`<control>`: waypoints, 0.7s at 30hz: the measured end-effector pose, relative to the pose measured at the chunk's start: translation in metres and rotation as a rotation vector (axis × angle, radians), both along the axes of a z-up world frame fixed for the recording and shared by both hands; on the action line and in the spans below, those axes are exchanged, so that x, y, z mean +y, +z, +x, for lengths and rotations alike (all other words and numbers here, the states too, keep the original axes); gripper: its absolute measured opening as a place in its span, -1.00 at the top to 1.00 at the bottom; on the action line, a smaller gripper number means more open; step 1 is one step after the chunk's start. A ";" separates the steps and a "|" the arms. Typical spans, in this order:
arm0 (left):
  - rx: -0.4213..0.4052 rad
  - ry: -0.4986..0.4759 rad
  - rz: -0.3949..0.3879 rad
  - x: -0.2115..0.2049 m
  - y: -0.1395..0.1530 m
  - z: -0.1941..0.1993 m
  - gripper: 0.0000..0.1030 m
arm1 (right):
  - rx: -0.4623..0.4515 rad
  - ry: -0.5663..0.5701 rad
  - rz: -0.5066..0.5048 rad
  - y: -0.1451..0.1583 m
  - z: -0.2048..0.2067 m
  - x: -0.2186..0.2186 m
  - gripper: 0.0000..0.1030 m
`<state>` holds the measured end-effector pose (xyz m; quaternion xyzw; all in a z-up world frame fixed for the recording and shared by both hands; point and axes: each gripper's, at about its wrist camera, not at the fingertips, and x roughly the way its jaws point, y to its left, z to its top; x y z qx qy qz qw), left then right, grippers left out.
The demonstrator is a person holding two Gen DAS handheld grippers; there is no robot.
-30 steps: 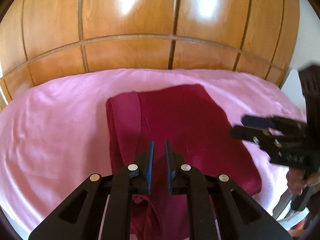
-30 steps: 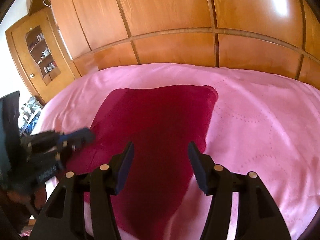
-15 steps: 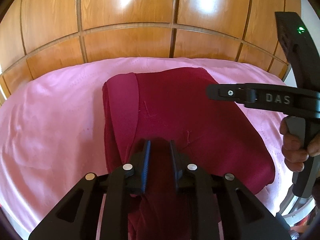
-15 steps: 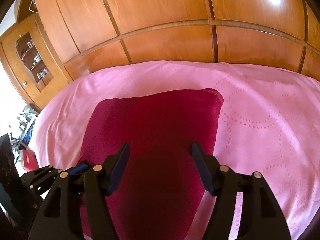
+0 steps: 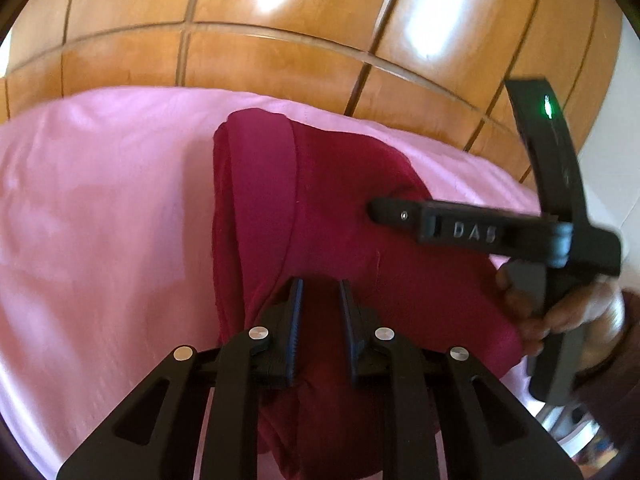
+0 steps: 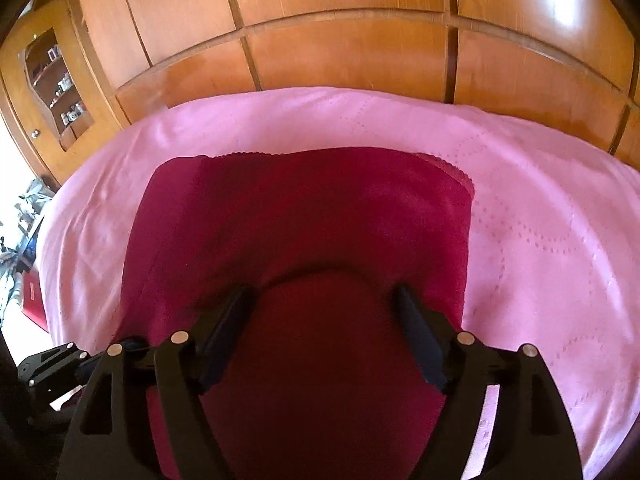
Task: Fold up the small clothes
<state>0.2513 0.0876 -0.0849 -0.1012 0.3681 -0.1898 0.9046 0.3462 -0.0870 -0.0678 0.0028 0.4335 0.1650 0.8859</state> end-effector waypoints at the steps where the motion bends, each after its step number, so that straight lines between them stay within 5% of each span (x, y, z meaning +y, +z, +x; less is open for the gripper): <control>1: 0.009 0.001 -0.024 0.002 0.002 0.000 0.65 | -0.003 0.002 0.015 0.001 -0.001 -0.003 -0.59; 5: -0.008 0.034 -0.059 0.013 0.024 -0.005 0.56 | -0.017 0.000 0.126 0.013 -0.010 -0.025 -0.82; 7: -0.016 0.047 -0.084 0.017 0.034 -0.002 0.05 | -0.024 -0.030 0.204 0.020 -0.018 -0.045 -0.84; 8: -0.022 0.061 -0.095 0.019 0.038 0.000 -0.38 | -0.019 -0.049 0.256 0.022 -0.021 -0.060 -0.85; 9: -0.032 0.072 -0.108 0.020 0.042 0.004 -0.47 | -0.011 -0.061 0.289 0.022 -0.023 -0.069 -0.85; 14: 0.088 0.013 -0.150 0.016 0.027 0.037 -0.50 | 0.096 -0.096 0.483 -0.003 -0.023 -0.112 -0.85; 21: 0.191 -0.052 -0.276 0.034 -0.010 0.066 -0.47 | 0.208 -0.007 0.606 -0.036 -0.009 -0.103 -0.58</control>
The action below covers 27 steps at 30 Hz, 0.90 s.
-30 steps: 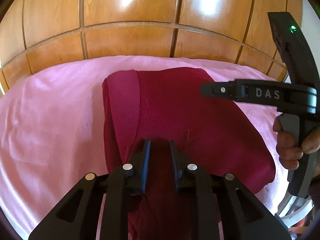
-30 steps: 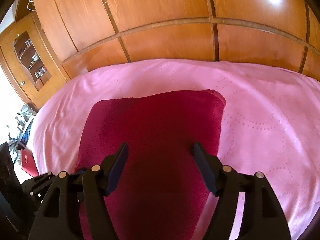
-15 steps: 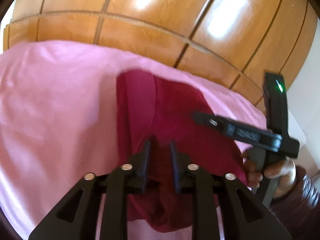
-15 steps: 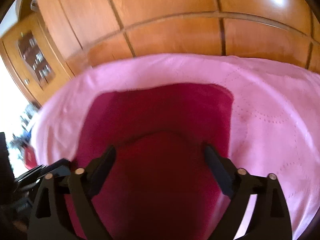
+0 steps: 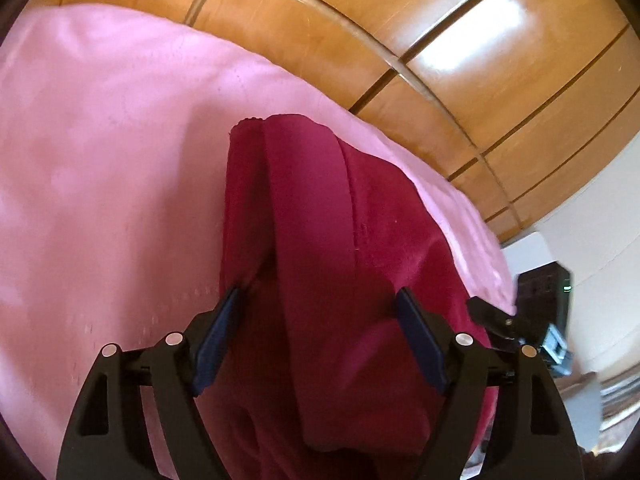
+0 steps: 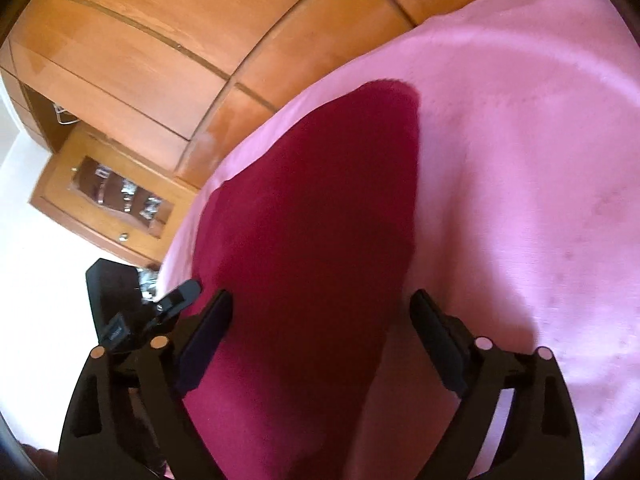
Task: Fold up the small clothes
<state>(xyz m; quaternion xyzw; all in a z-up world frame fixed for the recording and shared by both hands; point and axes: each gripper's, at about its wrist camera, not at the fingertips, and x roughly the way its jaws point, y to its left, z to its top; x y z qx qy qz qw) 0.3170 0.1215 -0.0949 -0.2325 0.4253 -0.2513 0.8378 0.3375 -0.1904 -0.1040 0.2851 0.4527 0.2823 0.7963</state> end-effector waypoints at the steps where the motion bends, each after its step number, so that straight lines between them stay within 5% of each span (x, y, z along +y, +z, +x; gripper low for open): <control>1: -0.015 -0.016 -0.003 0.002 -0.003 0.000 -0.40 | 0.002 0.014 0.017 0.000 0.002 0.004 -0.55; 5: -0.063 -0.049 -0.008 0.008 -0.012 -0.003 -0.03 | -0.004 0.059 -0.022 -0.001 0.007 0.021 -0.29; 9: -0.054 -0.057 -0.144 0.022 -0.019 -0.004 0.52 | -0.042 0.068 -0.059 0.012 0.002 0.025 0.14; 17: -0.118 -0.143 -0.213 -0.007 0.010 -0.007 0.66 | -0.252 0.076 -0.162 0.078 -0.021 0.017 0.30; 24: -0.218 -0.270 -0.223 -0.095 0.067 0.049 0.66 | -0.365 -0.087 -0.242 0.124 -0.005 -0.066 0.31; 27: -0.256 -0.327 -0.172 -0.145 0.089 0.077 0.66 | -0.348 -0.173 -0.246 0.119 0.009 -0.106 0.29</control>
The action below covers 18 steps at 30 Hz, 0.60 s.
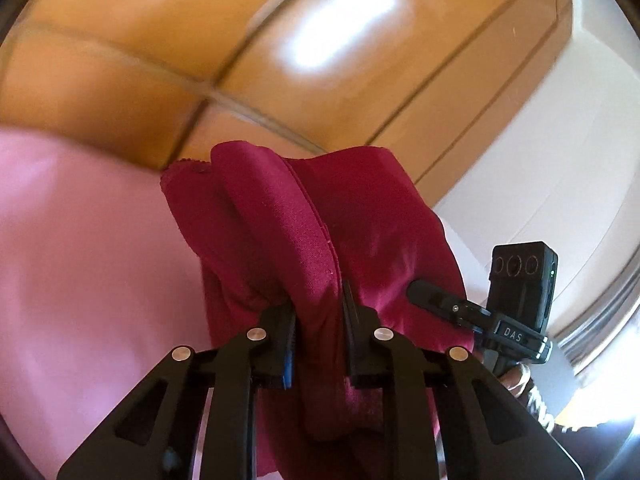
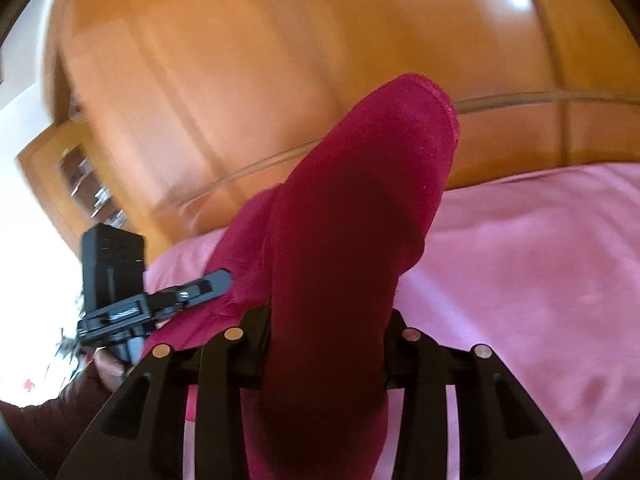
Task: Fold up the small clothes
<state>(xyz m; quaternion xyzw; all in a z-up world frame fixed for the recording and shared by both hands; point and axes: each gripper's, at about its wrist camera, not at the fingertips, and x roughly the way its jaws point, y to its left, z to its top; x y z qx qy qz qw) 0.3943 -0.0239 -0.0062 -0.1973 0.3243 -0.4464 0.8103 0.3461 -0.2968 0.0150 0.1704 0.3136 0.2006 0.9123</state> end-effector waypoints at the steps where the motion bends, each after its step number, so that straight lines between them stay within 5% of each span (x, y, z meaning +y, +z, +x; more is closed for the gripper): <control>1: 0.001 -0.012 0.021 -0.019 0.002 0.010 0.66 | 0.017 -0.032 0.005 -0.008 0.005 -0.015 0.26; 5: 0.021 -0.012 0.216 -0.081 -0.024 0.040 0.66 | 0.161 -0.178 0.029 -0.066 0.025 -0.067 0.07; 7: 0.030 0.003 0.424 -0.116 -0.058 0.045 0.66 | 0.256 -0.222 -0.016 -0.103 0.030 -0.077 -0.20; 12: 0.080 0.028 0.373 -0.114 -0.075 0.042 0.62 | 0.247 -0.274 0.021 -0.114 0.015 -0.085 -0.53; 15: 0.045 0.088 0.415 -0.109 -0.058 0.028 0.42 | 0.193 -0.312 -0.090 -0.089 0.003 -0.083 -0.52; 18: 0.008 0.151 0.402 -0.099 -0.044 0.016 0.42 | 0.114 -0.331 -0.171 -0.065 -0.019 -0.074 -0.23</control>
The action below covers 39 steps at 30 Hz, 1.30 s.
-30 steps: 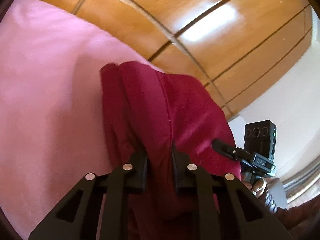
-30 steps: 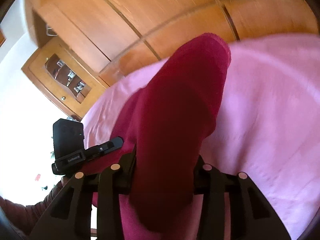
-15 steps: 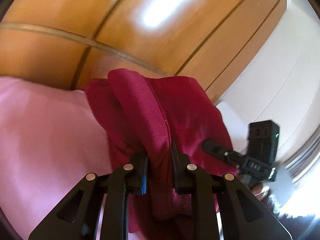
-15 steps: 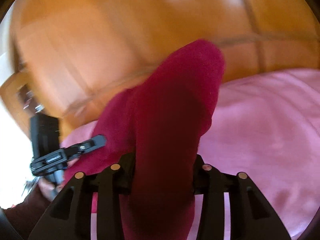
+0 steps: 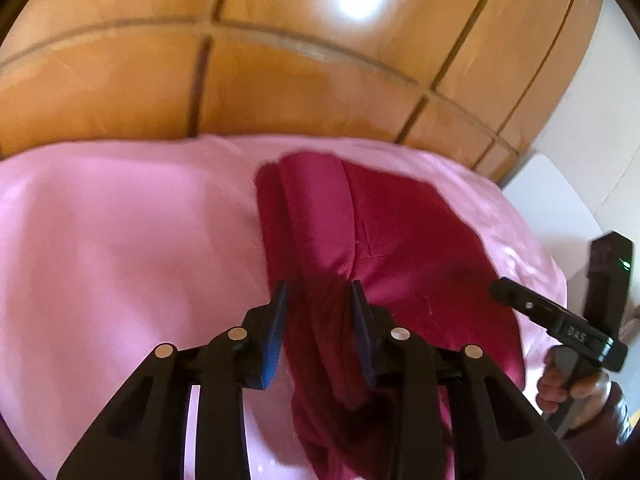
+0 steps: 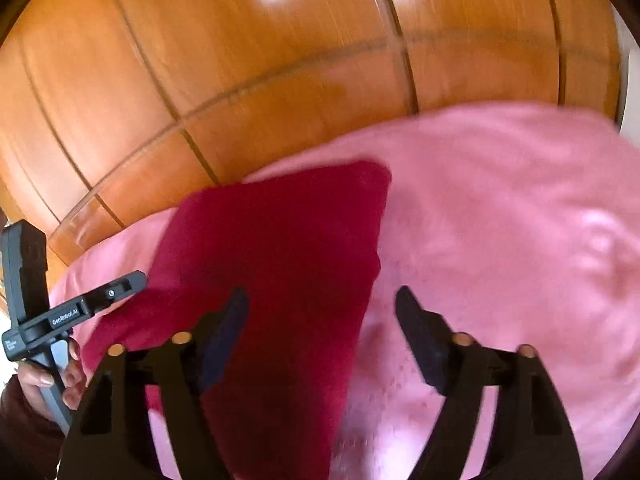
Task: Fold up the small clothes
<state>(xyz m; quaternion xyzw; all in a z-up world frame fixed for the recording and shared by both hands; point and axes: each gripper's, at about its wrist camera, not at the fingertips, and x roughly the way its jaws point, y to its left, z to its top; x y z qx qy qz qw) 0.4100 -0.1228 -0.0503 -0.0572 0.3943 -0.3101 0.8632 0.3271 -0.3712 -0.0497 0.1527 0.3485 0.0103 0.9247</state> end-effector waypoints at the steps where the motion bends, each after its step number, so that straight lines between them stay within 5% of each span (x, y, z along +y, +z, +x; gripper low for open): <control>1: -0.037 0.017 -0.009 0.002 0.009 -0.007 0.42 | -0.015 0.012 -0.019 0.008 -0.007 0.006 -0.06; 5: -0.102 0.005 -0.032 -0.008 0.021 -0.022 0.42 | -0.032 0.090 -0.043 0.018 -0.020 0.036 0.42; 8: -0.130 -0.019 0.040 -0.022 0.012 -0.027 0.42 | 0.014 0.144 -0.072 0.001 -0.020 0.070 0.47; 12: -0.063 0.002 0.193 -0.035 -0.031 -0.018 0.30 | 0.111 0.107 -0.150 -0.053 -0.012 0.094 0.46; 17: -0.035 0.075 0.139 -0.016 -0.032 -0.022 0.07 | 0.097 0.073 -0.124 -0.051 -0.016 0.094 0.44; 21: -0.075 0.103 0.144 -0.009 -0.016 -0.038 0.06 | 0.081 0.063 -0.122 -0.041 -0.023 0.095 0.10; 25: -0.117 0.142 0.150 0.001 -0.001 -0.059 0.02 | 0.046 0.028 -0.143 -0.023 -0.035 0.103 -0.47; 27: -0.138 0.176 0.148 0.010 0.005 -0.069 -0.25 | 0.026 0.004 -0.157 -0.017 -0.042 0.105 -0.56; 39: -0.231 0.302 0.192 0.042 0.025 -0.127 -0.80 | -0.013 -0.178 -0.223 0.001 -0.085 0.115 -0.94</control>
